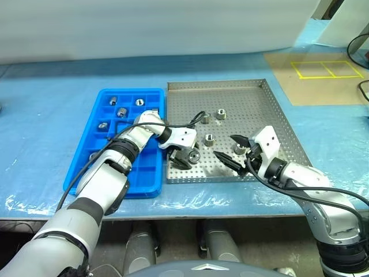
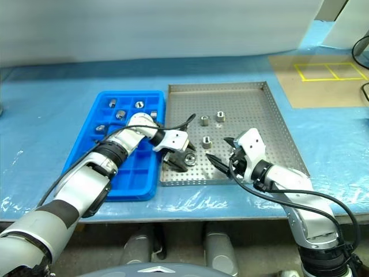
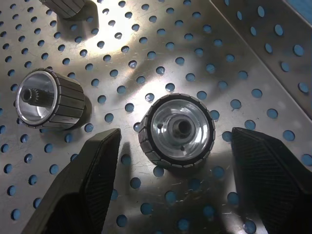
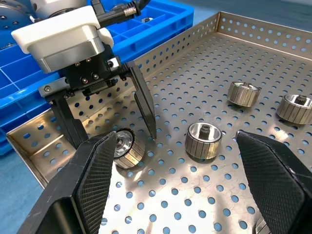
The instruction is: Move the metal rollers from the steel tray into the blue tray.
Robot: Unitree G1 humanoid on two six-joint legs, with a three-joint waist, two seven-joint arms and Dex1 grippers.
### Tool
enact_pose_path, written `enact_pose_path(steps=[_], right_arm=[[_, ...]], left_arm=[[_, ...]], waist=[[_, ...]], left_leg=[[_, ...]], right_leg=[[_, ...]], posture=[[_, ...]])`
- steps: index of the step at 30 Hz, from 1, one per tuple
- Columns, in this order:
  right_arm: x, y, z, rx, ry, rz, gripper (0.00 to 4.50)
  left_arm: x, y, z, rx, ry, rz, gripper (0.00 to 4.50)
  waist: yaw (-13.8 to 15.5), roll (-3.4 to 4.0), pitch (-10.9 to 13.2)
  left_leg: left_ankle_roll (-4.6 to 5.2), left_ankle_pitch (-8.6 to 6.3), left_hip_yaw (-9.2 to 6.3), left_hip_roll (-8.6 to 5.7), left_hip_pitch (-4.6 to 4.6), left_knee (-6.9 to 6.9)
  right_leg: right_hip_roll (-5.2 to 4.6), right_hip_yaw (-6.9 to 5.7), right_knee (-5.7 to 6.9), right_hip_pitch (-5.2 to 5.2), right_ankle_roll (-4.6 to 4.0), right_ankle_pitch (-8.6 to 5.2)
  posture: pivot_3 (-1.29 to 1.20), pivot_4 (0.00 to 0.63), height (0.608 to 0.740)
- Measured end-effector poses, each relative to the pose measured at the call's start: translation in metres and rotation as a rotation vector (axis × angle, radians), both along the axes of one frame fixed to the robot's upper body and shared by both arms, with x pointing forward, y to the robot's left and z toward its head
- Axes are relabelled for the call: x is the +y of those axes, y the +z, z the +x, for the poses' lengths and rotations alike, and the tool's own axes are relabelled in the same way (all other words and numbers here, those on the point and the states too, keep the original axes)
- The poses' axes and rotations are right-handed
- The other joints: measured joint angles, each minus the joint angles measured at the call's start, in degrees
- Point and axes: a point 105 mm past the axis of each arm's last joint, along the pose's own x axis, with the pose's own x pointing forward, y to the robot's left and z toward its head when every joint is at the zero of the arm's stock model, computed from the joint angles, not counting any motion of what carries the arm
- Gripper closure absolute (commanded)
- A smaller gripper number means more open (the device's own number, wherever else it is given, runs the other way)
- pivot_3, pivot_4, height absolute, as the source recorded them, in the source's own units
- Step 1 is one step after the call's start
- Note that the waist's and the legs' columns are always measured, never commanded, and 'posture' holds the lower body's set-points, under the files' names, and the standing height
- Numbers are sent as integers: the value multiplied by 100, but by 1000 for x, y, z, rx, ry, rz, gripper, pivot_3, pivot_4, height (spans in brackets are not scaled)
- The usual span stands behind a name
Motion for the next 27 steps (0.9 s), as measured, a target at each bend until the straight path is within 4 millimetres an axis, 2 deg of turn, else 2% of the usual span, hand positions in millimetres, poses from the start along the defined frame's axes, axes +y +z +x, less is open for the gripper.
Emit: enact_pose_path(steps=[5,9,13,17,19,21,27], right_arm=[[1,-1,1,-5,-6,-4,457],[0,-1,2,-11,-13,-6,457],[1,0,2,-17,-14,-9,457],[1,-1,2,-17,-16,-13,457],[0,-2,3,-16,-17,-12,457],[0,-2,3,-14,-18,-11,457],[5,-6,3,-7,-1,-11,457]], left_arm=[[-3,-4,2,5,31,6,663],[-4,-8,-1,25,20,8,1547],[-10,-11,-2,34,42,-30,1547],[-10,-12,-4,47,36,-32,2410],[-12,-12,-3,47,41,-38,2410],[-11,-11,-3,55,49,-45,2604],[-11,-9,5,42,123,-99,2627]], waist=[[-41,20,-29],[-96,32,-44],[-120,35,-46],[-128,35,-46],[-115,35,-46],[-124,35,-46],[-152,34,-45]], left_leg=[[5,-3,-2,-5,16,6],[14,-9,-3,-8,17,9],[29,-19,-5,-9,2,27],[34,-22,-5,-10,-7,30],[36,-23,-5,-12,-10,34],[37,-24,-6,-13,-12,39],[37,-24,-6,-11,-20,32]], right_leg=[[-4,0,-4,21,41,-24],[-7,0,-17,32,42,-25],[-9,0,-19,32,41,-24],[-10,0,-24,29,40,-24],[-11,0,-25,31,41,-24],[-14,1,-30,31,42,-25],[-12,1,-40,20,43,-24]], posture=[[-586,150,740],[-586,150,740],[-587,150,740],[-583,150,740],[-581,150,740],[-575,150,740],[-541,150,740]])
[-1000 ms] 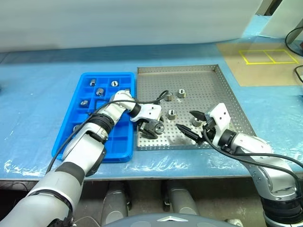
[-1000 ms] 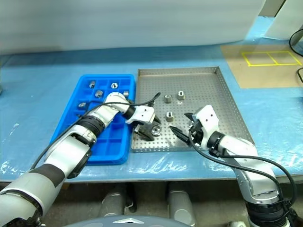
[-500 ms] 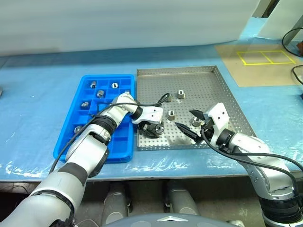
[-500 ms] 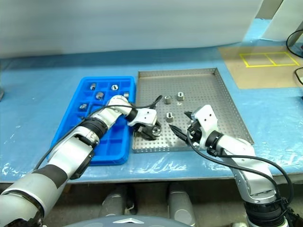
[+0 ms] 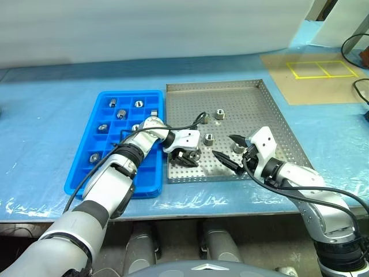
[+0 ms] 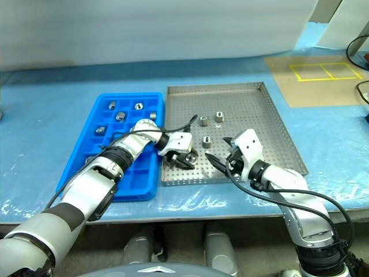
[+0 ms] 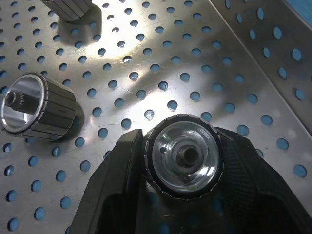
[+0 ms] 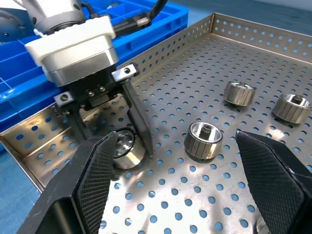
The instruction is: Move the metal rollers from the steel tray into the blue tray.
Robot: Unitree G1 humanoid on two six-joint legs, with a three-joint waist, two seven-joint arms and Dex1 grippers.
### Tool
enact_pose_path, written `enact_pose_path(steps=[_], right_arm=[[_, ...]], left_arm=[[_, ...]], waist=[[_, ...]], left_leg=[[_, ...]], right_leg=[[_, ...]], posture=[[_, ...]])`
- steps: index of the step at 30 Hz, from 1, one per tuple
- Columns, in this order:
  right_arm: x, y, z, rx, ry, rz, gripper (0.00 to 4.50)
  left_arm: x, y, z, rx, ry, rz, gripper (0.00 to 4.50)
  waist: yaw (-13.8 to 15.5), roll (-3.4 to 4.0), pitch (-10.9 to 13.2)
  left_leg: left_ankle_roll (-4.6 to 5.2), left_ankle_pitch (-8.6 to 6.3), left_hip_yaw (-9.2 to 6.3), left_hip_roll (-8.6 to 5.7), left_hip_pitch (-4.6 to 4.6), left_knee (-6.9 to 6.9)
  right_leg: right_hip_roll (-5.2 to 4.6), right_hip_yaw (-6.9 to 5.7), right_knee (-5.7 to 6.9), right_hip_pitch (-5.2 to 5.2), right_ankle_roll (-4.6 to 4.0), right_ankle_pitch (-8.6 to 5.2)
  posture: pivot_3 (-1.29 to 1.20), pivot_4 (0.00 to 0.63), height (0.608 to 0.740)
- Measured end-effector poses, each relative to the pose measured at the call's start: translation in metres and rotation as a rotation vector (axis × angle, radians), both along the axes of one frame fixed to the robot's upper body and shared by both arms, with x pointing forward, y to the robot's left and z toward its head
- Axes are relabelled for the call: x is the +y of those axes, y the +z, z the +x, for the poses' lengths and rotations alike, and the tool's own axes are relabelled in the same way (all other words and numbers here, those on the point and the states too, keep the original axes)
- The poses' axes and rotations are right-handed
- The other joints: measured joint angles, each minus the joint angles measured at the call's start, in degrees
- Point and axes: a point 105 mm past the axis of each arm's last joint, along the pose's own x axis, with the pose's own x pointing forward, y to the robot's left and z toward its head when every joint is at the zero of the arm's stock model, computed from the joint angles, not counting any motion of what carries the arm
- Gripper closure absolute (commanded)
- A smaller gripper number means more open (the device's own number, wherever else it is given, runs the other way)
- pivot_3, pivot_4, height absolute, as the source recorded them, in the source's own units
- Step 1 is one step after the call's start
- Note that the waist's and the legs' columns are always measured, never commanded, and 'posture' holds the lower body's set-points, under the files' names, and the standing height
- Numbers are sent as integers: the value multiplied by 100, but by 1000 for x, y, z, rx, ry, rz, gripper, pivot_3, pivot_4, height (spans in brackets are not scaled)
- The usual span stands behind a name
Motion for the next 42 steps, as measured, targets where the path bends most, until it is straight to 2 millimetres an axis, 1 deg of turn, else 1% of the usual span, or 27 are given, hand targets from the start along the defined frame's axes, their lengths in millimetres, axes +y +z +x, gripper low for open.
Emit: enact_pose_path(steps=[2,3,6,7,9,10,11,12,14,16,17,19,21,23,25,28,31,34,36,39,42], right_arm=[[1,1,1,-1,7,1,457],[2,1,2,-2,10,1,457],[4,2,6,-5,25,3,457],[5,4,7,-8,36,4,457],[11,8,11,-19,74,5,457],[14,10,14,-23,99,2,457],[16,11,16,-28,122,-1,457],[20,13,20,-31,148,-4,457],[24,15,24,-38,183,-6,457],[35,17,32,-37,241,-5,457],[39,18,36,-41,263,1,457],[52,21,38,-50,323,10,457],[69,24,41,-55,398,22,457],[83,25,42,-59,465,26,457],[93,24,44,-56,509,32,457],[104,25,49,-56,557,41,457],[111,24,49,-55,593,46,457],[113,21,48,-44,611,45,457],[114,20,48,-42,623,44,457],[114,18,47,-37,628,37,457],[114,17,47,-39,631,33,457]], left_arm=[[0,8,6,-12,46,-53,2627],[-1,15,9,-30,61,-89,2627],[2,45,19,-85,106,-192,2627],[6,58,20,-107,112,-221,2627],[20,83,22,-148,127,-271,2627],[29,91,21,-163,147,-294,2627],[38,95,21,-162,175,-309,2627],[47,94,21,-148,213,-319,2627],[61,82,19,-93,280,-319,2627],[78,70,14,-39,360,-337,2627],[83,68,13,-21,392,-353,2627],[92,73,11,-22,447,-383,2627],[105,82,10,-61,507,-404,2627],[118,84,8,-83,579,-422,2627],[127,78,4,-75,634,-424,2627],[144,62,-2,-61,735,-410,2627],[157,51,-7,-49,807,-401,2627],[163,51,-8,-53,843,-409,2627],[169,51,-11,-70,864,-404,2627],[177,45,-12,-71,906,-396,2627],[179,44,-6,-81,946,-410,2627]], waist=[[7,-1,1],[11,-1,1],[26,-1,2],[22,-2,3],[16,-1,3],[16,0,3],[31,1,2],[35,1,2],[97,2,4],[123,-1,7],[170,-2,9],[284,-6,14],[409,-6,14],[508,-5,14],[591,-5,14],[710,-5,14],[840,-6,14],[962,-7,14],[983,-7,14],[985,-7,14],[992,-7,14]], left_leg=[[0,0,0,0,-11,-4],[0,0,0,0,-15,-7],[0,-2,1,2,-33,-14],[-1,-2,1,3,-36,-18],[-5,-2,3,6,-32,-30],[-7,-1,4,7,-25,-37],[-13,-2,4,8,-23,-40],[-17,0,4,11,-19,-43],[-22,3,3,13,-21,-45],[-22,3,4,11,-21,-41],[-23,4,4,12,-24,-36],[-36,12,4,14,-29,-37],[-46,18,2,19,-25,-42],[-52,21,2,19,-22,-47],[-54,22,2,19,-22,-50],[-54,22,3,19,-31,-51],[-55,23,2,19,-33,-52],[-56,23,2,18,-33,-52],[-58,24,2,18,-32,-52],[-62,26,2,18,-30,-55],[-67,29,1,19,-30,-57]], right_leg=[[1,-1,0,-11,-19,12],[0,-1,0,-16,-34,22],[1,-5,0,-35,-41,27],[2,-5,1,-43,-42,27],[3,-7,3,-50,-43,28],[4,-7,4,-49,-43,28],[4,-10,6,-48,-43,27],[6,-10,7,-48,-43,27],[6,-15,9,-48,-43,26],[4,-12,15,-49,-44,27],[4,-12,23,-55,-44,27],[4,-12,40,-70,-45,27],[4,-12,49,-73,-45,27],[4,-11,53,-77,-46,26],[4,-10,52,-79,-47,25],[4,-10,53,-90,-47,26],[4,-10,53,-92,-47,25],[3,-10,55,-92,-47,25],[3,-9,56,-92,-47,25],[4,-9,57,-93,-46,25],[4,-9,59,-94,-46,25]], posture=[[-531,150,740],[-514,150,740],[-474,150,740],[-450,150,740],[-399,150,740],[-373,150,740],[-359,150,740],[-328,150,740],[-262,150,740],[-212,150,740],[-193,150,740],[-101,150,740],[-44,150,740],[-1,150,740],[45,150,740],[73,150,740],[95,150,740],[109,150,740],[110,150,740],[117,150,740],[113,150,740]])
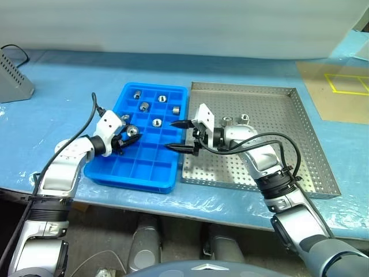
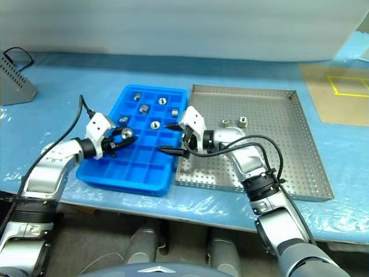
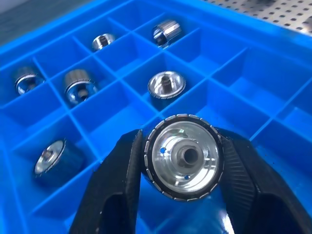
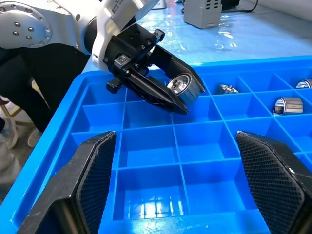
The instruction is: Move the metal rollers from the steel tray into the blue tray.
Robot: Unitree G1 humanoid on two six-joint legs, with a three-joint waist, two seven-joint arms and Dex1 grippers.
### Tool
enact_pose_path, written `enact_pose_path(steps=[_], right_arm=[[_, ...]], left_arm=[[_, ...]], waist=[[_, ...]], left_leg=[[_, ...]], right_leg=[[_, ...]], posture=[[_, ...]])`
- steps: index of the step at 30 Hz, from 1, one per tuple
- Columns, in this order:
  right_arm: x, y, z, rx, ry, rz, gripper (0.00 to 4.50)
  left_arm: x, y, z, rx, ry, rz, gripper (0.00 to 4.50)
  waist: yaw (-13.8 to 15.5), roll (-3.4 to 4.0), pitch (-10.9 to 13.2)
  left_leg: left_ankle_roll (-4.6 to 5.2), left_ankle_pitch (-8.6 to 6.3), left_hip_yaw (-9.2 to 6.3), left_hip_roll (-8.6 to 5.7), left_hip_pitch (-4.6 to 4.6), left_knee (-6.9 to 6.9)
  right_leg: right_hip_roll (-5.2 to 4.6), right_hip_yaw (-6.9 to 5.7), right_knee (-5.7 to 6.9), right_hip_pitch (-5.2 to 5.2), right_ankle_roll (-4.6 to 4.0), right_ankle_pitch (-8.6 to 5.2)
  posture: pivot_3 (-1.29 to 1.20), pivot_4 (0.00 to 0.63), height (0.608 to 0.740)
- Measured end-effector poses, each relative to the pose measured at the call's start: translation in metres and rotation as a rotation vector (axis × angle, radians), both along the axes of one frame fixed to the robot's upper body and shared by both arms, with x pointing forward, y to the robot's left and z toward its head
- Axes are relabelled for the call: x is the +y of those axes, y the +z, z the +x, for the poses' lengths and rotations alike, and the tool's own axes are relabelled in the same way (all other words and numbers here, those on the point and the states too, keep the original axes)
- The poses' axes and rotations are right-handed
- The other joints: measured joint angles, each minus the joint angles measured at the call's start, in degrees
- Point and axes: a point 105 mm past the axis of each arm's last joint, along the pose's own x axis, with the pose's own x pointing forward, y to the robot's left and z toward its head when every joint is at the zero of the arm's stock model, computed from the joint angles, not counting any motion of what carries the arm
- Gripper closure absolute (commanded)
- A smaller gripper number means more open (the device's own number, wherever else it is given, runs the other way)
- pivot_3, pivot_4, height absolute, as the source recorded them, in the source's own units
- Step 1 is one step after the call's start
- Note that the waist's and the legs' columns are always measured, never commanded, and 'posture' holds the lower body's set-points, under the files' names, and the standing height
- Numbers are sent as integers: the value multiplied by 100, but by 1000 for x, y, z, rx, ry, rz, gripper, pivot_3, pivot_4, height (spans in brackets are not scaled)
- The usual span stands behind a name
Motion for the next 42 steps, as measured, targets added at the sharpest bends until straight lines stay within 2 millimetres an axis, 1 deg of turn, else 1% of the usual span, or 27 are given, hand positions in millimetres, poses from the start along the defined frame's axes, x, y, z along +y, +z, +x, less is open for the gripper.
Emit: enact_pose_path(steps=[2,6,9,13,14,15,19,23,25,28,30,31,32,34,37,39,42], right_arm=[[0,0,0,-6,-1,-1,457],[1,-1,1,-10,-8,-5,457],[-2,-7,0,6,-23,-9,457],[-6,-13,1,19,-46,-14,457],[-6,-13,1,18,-49,-13,457],[-6,-12,1,17,-50,-11,457],[-6,-12,3,13,-65,-8,457],[-8,-11,3,11,-70,-9,457],[-11,-10,6,6,-86,-7,457],[-19,0,7,-11,-123,21,457],[-30,9,8,-19,-158,44,457],[-35,13,9,-25,-175,50,457],[-41,17,9,-33,-190,52,457],[-54,22,8,-51,-234,51,457],[-79,14,7,-40,-337,23,457],[-91,10,6,-33,-399,22,457],[-104,10,1,-47,-475,20,457]], left_arm=[[0,0,6,-2,21,7,2627],[-7,-4,13,7,5,26,2627],[-2,-9,14,27,18,35,2627],[10,-11,14,32,35,66,2627],[11,-13,14,35,39,67,1899],[11,-12,15,28,41,70,1730],[9,-8,17,11,33,79,423],[5,-4,19,2,18,86,423],[-12,6,23,-20,-28,45,423],[-39,29,29,-74,-124,23,423],[-54,45,33,-117,-183,10,423],[-59,50,34,-128,-207,11,423],[-63,53,35,-134,-227,11,423],[-76,55,40,-128,-278,-1,423],[-107,53,46,-117,-373,-6,423],[-127,50,51,-108,-426,-2,423],[-156,40,49,-81,-526,8,423]], waist=[[-2,0,0],[-11,-1,-1],[-31,-2,-1],[-34,-2,-1],[-28,-2,-1],[-23,-3,-2],[-22,-3,-2],[-4,-3,-2],[20,-5,-1],[-9,-6,0],[-48,-6,-1],[-62,-6,-1],[-94,-6,-1],[-163,-6,-2],[-204,-7,-1],[-264,-7,-1],[-396,-7,-2]], left_leg=[[-1,1,0,0,0,0],[-1,1,0,-1,-1,-1],[-2,1,0,0,-3,-4],[-5,3,0,1,-2,-6],[-5,4,0,0,-2,-5],[-5,4,0,0,-1,-4],[-6,4,0,-1,0,-3],[-6,4,0,-2,-3,-3],[-5,4,1,-3,-8,1],[-5,5,1,-4,-9,10],[-6,5,3,-3,-4,9],[-7,6,3,-1,-2,7],[-8,7,3,-2,0,4],[-8,8,4,-1,-1,2],[2,2,7,-6,-6,10],[6,0,8,-7,-9,15],[13,-4,9,-8,-10,18]], right_leg=[[0,0,1,0,0,0],[0,1,0,-2,0,0],[2,2,-1,-7,0,0],[3,2,2,-10,0,0],[2,2,2,-9,0,0],[2,2,2,-7,0,0],[2,4,3,-6,0,0],[1,3,2,-6,0,0],[0,3,2,-4,0,0],[-1,8,5,-3,1,2],[0,9,8,-4,1,2],[2,9,9,-4,1,2],[2,9,9,-4,1,2],[4,8,6,-4,1,2],[2,11,0,-3,2,2],[2,12,0,-3,2,3],[2,13,-3,-2,3,3]], posture=[[98,150,740],[74,150,740],[62,150,740],[58,150,740],[58,150,740],[58,150,740],[46,150,740],[9,150,740],[-22,150,740],[-69,150,740],[-117,150,740],[-117,150,740],[-167,150,740],[-225,150,740],[-311,150,740],[-369,150,740],[-436,150,740]])
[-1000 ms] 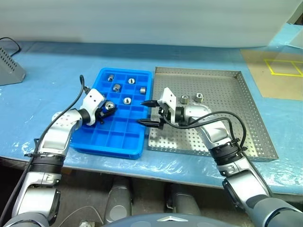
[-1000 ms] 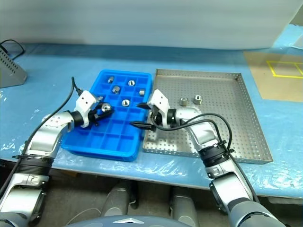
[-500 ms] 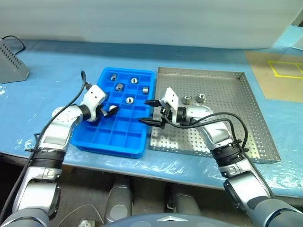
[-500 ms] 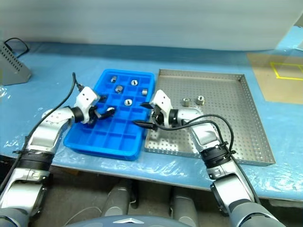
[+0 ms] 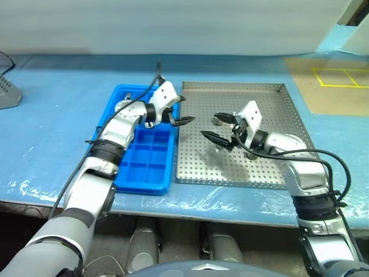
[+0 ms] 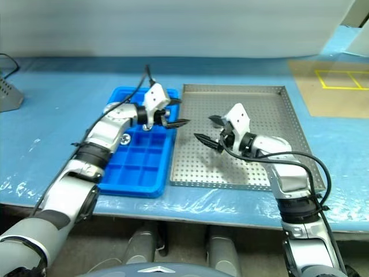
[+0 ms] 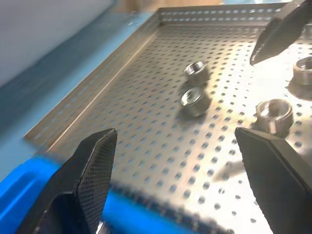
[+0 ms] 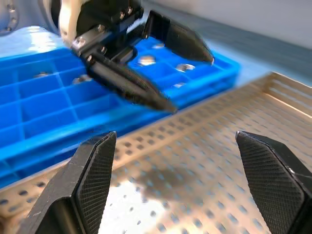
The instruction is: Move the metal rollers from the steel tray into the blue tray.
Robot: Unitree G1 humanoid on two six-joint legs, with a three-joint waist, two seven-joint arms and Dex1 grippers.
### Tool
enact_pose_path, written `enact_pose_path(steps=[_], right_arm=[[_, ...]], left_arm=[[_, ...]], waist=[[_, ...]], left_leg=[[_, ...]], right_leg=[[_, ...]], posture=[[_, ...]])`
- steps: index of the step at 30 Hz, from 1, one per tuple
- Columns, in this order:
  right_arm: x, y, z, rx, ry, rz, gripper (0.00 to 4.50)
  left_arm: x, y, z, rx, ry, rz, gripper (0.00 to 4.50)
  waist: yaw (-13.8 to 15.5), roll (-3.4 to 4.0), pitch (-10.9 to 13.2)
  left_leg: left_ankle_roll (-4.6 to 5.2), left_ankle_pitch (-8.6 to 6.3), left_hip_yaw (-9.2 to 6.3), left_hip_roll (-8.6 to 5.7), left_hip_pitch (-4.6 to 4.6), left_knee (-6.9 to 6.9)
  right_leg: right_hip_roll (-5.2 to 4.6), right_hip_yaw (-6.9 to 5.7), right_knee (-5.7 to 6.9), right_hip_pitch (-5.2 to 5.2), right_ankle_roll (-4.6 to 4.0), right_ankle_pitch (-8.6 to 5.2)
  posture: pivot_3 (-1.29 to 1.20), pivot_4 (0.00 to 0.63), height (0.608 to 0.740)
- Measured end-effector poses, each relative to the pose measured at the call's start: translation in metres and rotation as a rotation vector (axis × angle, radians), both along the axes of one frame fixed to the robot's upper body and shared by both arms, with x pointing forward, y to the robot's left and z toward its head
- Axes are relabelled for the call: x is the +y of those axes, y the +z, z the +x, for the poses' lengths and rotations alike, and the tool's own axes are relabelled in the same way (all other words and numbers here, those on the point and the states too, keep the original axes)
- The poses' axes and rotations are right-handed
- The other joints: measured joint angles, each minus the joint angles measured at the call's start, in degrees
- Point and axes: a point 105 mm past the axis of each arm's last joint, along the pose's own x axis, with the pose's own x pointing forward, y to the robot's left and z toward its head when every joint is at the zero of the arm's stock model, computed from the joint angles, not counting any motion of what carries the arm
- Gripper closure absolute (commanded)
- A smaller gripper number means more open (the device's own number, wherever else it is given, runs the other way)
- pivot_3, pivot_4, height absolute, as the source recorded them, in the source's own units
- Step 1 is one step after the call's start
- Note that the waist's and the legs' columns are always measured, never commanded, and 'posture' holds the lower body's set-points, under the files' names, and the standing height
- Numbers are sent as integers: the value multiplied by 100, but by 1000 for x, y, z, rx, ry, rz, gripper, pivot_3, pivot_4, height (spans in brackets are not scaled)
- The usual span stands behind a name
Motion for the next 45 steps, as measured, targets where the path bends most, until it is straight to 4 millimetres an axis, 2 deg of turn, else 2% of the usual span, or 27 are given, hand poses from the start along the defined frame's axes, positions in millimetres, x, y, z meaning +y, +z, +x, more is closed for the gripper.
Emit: enact_pose_path(steps=[6,10,18,26,35,36,39,42,45], right_arm=[[-16,-7,-22,19,-123,3,457],[-19,-5,-32,15,-167,10,457],[-26,-11,-40,30,-235,3,457],[-27,-15,-41,41,-252,-2,457],[-24,-17,-42,47,-245,-7,457],[-23,-18,-42,47,-244,-8,457],[-24,-18,-42,47,-246,-10,457],[-24,-18,-41,46,-248,-17,457],[-24,-19,-41,43,-249,-27,457]], left_arm=[[-50,-29,-21,78,-209,42,423],[-61,-48,-26,100,-235,95,423],[-56,-69,-18,117,-150,160,423],[-48,-79,-10,111,-63,209,423],[-47,-80,-9,119,-54,216,423],[-47,-81,-9,123,-51,214,818],[-48,-81,-9,121,-48,217,1620],[-48,-83,-8,103,-36,235,1620],[-47,-83,-8,113,-40,232,2133]], waist=[[-310,0,0],[-510,0,-1],[-769,0,-1],[-910,1,-1],[-940,1,-1],[-948,1,-1],[-977,1,-1],[-1022,1,-1],[-1063,2,-1]], left_leg=[[6,-3,0,1,-1,0],[12,-7,-1,0,-1,15],[45,-29,-4,-5,-18,57],[67,-42,-9,-8,-38,70],[70,-45,-10,-8,-33,74],[71,-45,-10,-9,-33,74],[74,-47,-12,-10,-33,75],[81,-52,-17,-11,-10,75],[89,-57,-18,-10,-2,73]], right_leg=[[3,-1,-7,-1,1,-1],[5,-2,-7,5,7,1],[2,-2,-14,14,19,0],[-2,-6,-28,14,17,3],[-3,-8,-33,26,18,2],[-3,-9,-35,29,19,2],[-4,-9,-43,37,18,3],[-4,-15,-65,76,20,2],[-4,-19,-108,100,54,-12]], posture=[[-568,150,740],[-615,150,740],[-637,150,740],[-636,150,740],[-636,150,740],[-636,150,740],[-636,150,740],[-633,150,740],[-630,150,740]])
